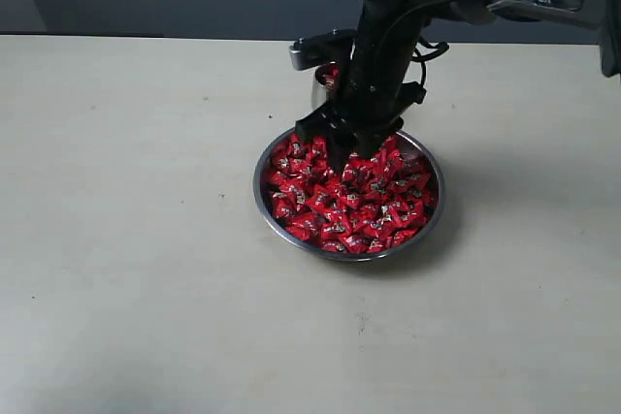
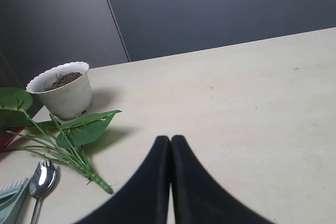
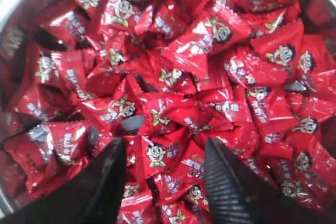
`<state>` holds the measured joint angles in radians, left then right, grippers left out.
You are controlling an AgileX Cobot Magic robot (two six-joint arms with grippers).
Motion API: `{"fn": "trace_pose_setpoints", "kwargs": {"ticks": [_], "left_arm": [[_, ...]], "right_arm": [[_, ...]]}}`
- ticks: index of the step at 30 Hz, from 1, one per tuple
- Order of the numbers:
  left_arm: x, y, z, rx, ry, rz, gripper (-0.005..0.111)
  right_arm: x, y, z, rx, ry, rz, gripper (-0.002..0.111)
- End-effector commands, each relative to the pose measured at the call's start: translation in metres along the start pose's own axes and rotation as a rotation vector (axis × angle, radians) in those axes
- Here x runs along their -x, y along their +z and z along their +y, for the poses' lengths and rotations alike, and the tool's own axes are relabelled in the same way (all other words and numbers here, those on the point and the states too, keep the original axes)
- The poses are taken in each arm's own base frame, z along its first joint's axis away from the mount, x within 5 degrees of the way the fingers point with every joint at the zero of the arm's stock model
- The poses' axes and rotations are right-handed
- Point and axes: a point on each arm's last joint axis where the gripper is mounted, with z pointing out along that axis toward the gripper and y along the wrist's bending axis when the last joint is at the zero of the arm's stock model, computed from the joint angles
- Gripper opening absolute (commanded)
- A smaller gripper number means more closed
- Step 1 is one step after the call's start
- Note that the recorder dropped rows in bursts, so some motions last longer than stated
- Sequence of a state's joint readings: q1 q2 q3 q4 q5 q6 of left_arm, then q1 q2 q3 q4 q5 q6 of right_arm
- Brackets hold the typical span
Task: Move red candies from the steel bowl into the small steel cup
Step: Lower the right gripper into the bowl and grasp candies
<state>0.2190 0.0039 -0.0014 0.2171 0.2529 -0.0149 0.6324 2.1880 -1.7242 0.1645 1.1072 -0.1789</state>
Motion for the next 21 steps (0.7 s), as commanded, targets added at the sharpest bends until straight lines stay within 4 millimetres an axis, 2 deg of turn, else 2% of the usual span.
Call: {"fn": "trace_pose_setpoints", "kwargs": {"ticks": [1,6,14,15,17,19,21], "left_arm": [[0.001,0.0,0.0,-0.001,0.001,-0.014,0.0],[0.001,0.0,0.0,-0.001,0.001,-0.014,0.0],[0.001,0.0,0.0,-0.001,0.001,-0.014,0.0],[0.001,0.0,0.0,-0.001,0.001,-0.014,0.0],[0.001,0.0,0.0,-0.001,0.001,-0.014,0.0],[0.001,0.0,0.0,-0.001,0.001,-0.014,0.0],[0.001,0.0,0.0,-0.001,0.001,-0.014,0.0]], "right_arm": [[0.0,0.007,-0.004,-0.027,-0.009,-0.056,0.045],[0.005,0.012,-0.006,-0.038,-0.009,-0.102,0.045],[0.0,0.034,-0.01,-0.037,-0.004,-0.018,0.044],[0.0,0.035,-0.011,-0.044,-0.004,-0.011,0.041],[0.0,0.033,-0.011,-0.056,0.007,-0.017,0.023],[0.002,0.023,-0.01,-0.056,0.012,-0.053,-0.001],[0.005,0.009,-0.008,-0.061,0.01,-0.105,0.0]]}}
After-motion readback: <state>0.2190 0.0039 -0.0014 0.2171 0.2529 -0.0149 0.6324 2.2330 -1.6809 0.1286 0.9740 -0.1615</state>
